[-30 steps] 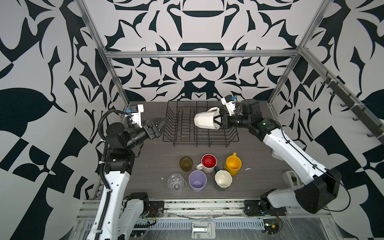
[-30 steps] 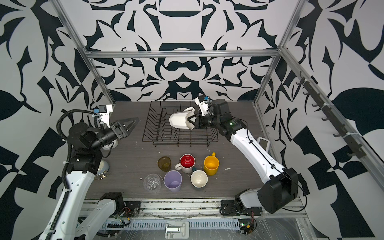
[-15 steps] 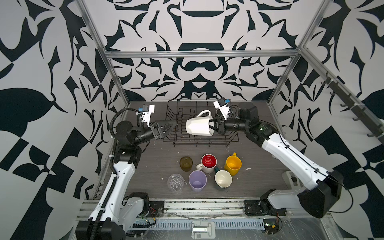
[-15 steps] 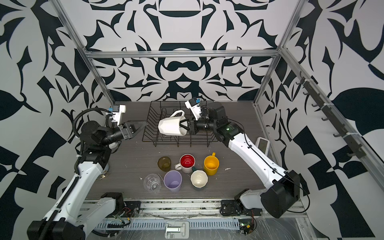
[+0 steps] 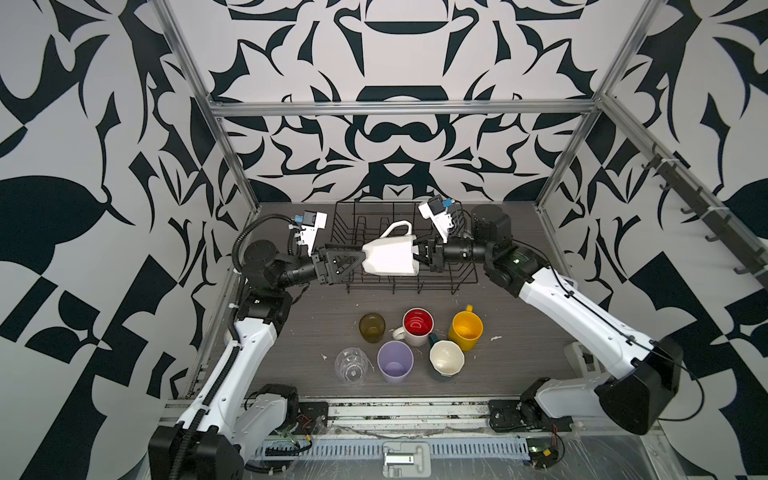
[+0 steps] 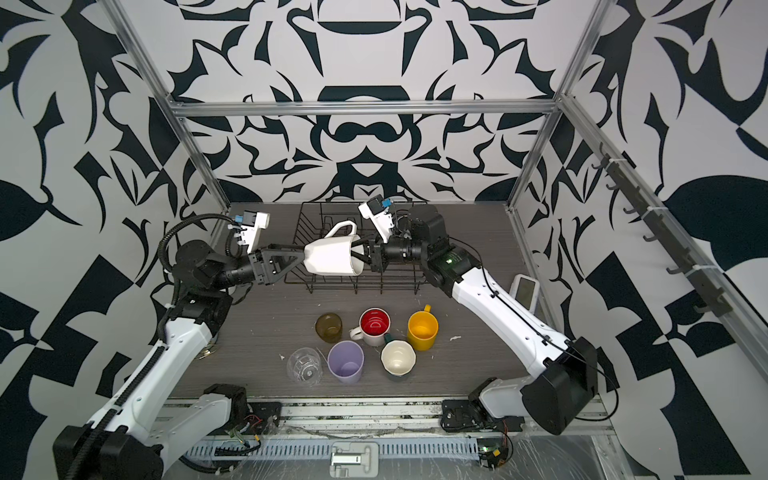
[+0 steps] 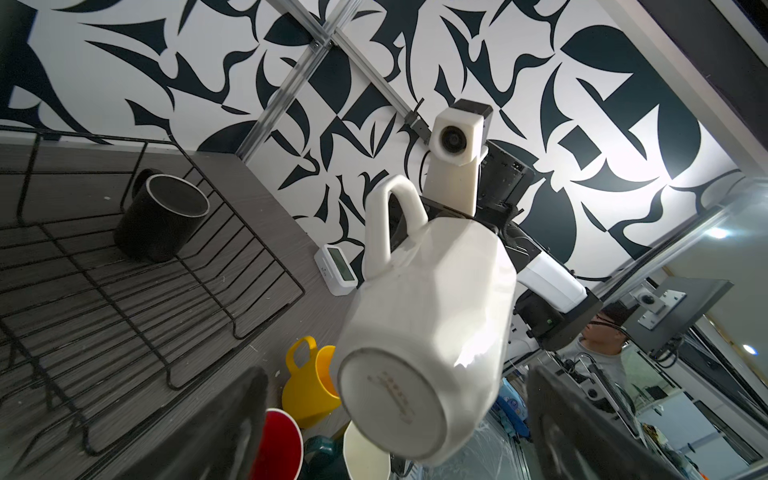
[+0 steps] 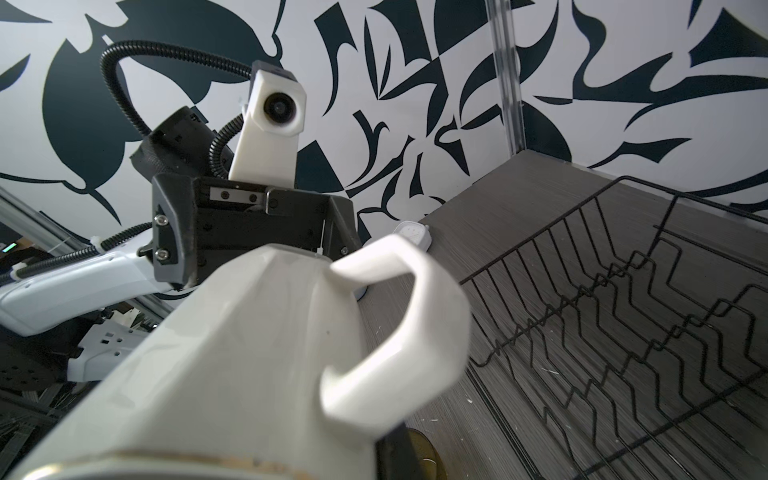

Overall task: Load the cups into the dish rack
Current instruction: 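Close the left gripper on the white mug held by the right gripper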

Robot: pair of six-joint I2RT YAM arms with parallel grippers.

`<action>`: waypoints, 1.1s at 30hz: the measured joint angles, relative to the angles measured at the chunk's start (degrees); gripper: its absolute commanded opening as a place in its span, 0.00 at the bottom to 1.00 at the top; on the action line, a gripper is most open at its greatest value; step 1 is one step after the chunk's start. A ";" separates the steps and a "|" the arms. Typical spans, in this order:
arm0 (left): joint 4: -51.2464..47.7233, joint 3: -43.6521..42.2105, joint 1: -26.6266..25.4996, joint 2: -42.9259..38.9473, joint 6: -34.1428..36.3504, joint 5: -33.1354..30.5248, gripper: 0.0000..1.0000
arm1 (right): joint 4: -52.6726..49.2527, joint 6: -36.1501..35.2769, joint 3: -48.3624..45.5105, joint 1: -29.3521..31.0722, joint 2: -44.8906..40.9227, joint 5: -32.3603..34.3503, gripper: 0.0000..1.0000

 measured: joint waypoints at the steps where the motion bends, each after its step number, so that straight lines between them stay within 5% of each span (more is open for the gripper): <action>1: 0.44 0.00 -0.35 0.17 -0.11 0.22 1.00 | 0.22 -0.02 0.00 0.31 0.33 -0.11 0.00; 33: 7.23 0.00 -8.09 2.82 -1.42 4.57 1.00 | 9.20 1.81 0.02 3.54 4.74 -4.48 0.00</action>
